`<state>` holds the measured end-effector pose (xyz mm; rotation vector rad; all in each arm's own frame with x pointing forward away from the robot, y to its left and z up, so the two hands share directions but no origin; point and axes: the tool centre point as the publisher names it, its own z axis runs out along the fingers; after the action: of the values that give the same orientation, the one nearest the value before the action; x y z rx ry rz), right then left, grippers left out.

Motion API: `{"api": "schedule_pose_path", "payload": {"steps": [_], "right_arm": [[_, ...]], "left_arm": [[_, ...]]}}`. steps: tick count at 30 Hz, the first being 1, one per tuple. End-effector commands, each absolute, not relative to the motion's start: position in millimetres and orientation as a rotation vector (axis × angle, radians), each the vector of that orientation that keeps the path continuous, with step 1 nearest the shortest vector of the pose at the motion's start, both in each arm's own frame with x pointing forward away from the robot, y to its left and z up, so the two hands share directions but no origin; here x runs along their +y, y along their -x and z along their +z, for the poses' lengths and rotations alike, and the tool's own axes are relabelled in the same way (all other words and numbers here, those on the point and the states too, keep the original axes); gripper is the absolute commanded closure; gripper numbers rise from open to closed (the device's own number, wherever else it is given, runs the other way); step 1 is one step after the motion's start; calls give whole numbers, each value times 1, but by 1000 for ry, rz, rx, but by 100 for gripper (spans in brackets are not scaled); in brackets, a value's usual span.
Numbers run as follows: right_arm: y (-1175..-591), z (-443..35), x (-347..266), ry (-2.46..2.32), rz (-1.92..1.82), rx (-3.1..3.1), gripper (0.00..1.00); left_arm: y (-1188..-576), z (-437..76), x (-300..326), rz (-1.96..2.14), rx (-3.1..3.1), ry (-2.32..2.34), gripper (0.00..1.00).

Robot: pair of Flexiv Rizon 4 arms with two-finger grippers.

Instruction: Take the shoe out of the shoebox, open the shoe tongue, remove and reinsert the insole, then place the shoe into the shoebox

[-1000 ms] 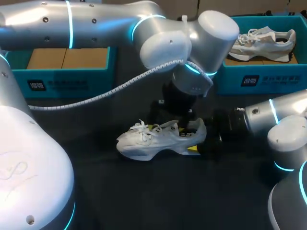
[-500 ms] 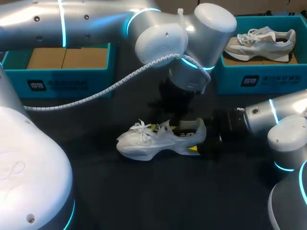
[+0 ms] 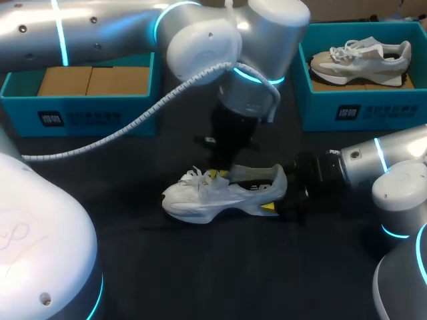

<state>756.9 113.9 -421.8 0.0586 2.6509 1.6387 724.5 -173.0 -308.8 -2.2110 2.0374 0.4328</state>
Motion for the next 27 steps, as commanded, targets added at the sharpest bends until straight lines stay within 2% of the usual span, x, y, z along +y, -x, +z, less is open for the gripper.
{"api": "schedule_pose_path", "payload": {"steps": [1, 15, 27], "right_arm": [[-758, -424, 118, -61, 1631, 2654, 100], [-758, -424, 118, -61, 1631, 2654, 100], [-758, -424, 118, -61, 1631, 2654, 100]], "left_arm": [[-724, -295, -153, 375, 2095, 2211, 100], [-743, -297, -109, 345, 2130, 2175, 100], [-756, -318, -77, 314, 2153, 2107, 100]]}}
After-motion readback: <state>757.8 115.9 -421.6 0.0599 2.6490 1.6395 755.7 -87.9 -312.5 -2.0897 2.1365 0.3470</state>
